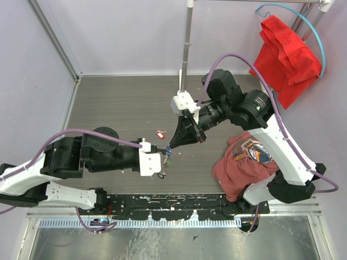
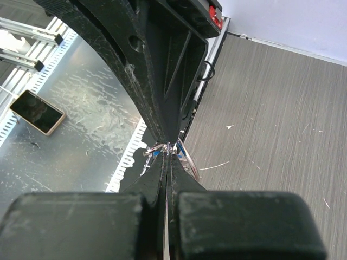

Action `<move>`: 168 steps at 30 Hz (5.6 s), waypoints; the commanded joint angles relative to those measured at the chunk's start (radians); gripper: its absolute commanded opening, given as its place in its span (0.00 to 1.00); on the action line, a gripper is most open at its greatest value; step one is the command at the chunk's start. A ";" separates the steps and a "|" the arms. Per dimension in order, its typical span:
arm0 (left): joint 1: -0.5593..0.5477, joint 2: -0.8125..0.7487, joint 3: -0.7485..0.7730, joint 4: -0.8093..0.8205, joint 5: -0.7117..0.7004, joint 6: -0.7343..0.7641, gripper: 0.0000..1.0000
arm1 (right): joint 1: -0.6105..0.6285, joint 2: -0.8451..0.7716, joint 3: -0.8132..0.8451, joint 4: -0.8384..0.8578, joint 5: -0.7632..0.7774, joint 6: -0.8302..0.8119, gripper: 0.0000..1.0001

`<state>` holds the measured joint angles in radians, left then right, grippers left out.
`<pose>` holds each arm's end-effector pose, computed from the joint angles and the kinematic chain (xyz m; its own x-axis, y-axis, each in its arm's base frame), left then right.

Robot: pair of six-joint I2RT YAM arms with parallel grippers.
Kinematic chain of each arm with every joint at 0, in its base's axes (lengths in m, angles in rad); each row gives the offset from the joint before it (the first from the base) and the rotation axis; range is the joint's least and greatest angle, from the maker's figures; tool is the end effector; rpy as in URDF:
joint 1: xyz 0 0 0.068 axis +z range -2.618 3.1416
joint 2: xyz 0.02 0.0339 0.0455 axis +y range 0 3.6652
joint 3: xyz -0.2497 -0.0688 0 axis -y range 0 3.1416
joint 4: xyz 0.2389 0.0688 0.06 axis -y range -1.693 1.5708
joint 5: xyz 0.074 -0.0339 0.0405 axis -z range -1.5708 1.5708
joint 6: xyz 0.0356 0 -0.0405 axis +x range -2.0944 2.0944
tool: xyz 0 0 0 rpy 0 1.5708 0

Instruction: Put the keys on the keyring

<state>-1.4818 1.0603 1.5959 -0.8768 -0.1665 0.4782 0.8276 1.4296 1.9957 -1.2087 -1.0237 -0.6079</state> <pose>0.0215 -0.1744 0.4684 0.4192 0.4078 -0.8111 0.8734 0.0626 0.4829 0.1321 0.1887 0.4840 0.1501 -0.2757 -0.9494 -0.9258 -0.3763 -0.0371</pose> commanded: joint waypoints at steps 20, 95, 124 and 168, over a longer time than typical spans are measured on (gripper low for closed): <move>-0.003 0.006 0.050 0.045 0.027 0.009 0.00 | 0.033 -0.014 0.030 -0.030 -0.055 -0.027 0.01; -0.002 0.025 -0.001 0.069 -0.167 -0.061 0.00 | -0.048 -0.496 -0.671 0.872 0.340 0.710 0.44; -0.003 0.028 -0.003 0.070 -0.158 -0.060 0.00 | 0.097 -0.460 -0.649 0.859 0.448 0.659 0.01; -0.010 -0.081 -0.280 0.567 -0.373 0.155 0.33 | 0.097 -0.518 -0.704 1.102 0.689 1.057 0.01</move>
<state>-1.4899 0.9890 1.3350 -0.3458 -0.5190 0.6270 0.9211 0.9508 1.2797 -0.2241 -0.3325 0.4217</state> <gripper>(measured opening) 0.338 0.033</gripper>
